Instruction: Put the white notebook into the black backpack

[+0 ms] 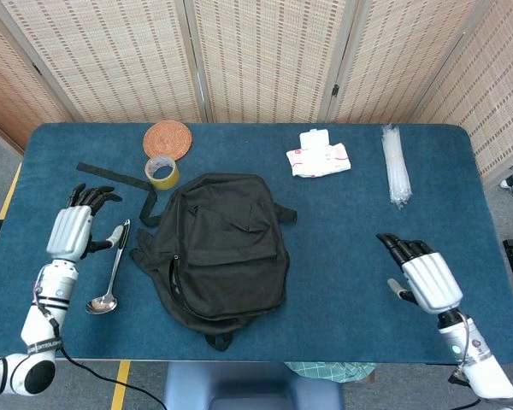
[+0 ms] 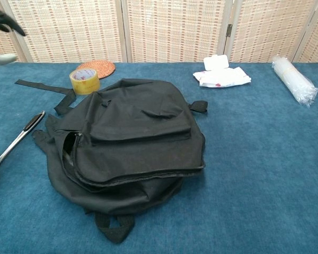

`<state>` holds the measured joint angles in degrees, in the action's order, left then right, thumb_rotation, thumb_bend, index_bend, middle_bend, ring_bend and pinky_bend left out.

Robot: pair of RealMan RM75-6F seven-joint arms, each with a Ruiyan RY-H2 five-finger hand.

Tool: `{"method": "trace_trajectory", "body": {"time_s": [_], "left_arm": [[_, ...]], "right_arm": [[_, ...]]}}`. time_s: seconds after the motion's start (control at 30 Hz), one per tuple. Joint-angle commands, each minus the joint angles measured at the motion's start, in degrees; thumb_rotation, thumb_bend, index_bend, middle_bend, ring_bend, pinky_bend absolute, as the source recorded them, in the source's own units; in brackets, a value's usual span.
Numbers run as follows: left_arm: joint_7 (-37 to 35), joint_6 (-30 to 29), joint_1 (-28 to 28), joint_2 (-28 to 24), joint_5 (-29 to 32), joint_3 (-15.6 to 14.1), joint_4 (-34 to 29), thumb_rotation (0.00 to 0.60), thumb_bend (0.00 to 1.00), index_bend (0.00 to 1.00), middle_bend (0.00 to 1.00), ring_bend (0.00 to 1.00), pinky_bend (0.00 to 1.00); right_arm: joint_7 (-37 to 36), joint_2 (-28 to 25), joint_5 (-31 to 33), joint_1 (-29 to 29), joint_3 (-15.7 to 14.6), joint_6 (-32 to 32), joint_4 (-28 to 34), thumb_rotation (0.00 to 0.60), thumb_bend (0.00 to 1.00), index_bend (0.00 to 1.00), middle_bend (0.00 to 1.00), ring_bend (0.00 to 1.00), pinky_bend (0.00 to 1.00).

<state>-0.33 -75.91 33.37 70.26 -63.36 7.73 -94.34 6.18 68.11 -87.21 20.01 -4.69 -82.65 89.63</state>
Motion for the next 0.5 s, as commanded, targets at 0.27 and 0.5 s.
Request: {"method": "trace_trajectory", "body": {"time_s": [0.27, 0.5], "left_arm": [[-1.92, -12.00, -13.55, -1.22, -7.58, -7.65, 0.77, 0.600, 0.40, 0.29, 0.22, 0.14, 0.00], [1.48, -18.82, -20.57, -1.26, -11.88, -10.36, 0.38, 0.600, 0.40, 0.28, 0.21, 0.13, 0.00]], "right_arm": [[-5.38, -5.84, 6.47, -8.74, 1.16, -5.52, 4.17, 0.600, 0.31, 0.00, 0.00, 0.11, 0.08], [-6.33, -5.01, 5.54, -13.76, 1.57, -10.49, 2.94, 0.600, 0.31, 0.00, 0.00, 0.11, 0.08]]}}
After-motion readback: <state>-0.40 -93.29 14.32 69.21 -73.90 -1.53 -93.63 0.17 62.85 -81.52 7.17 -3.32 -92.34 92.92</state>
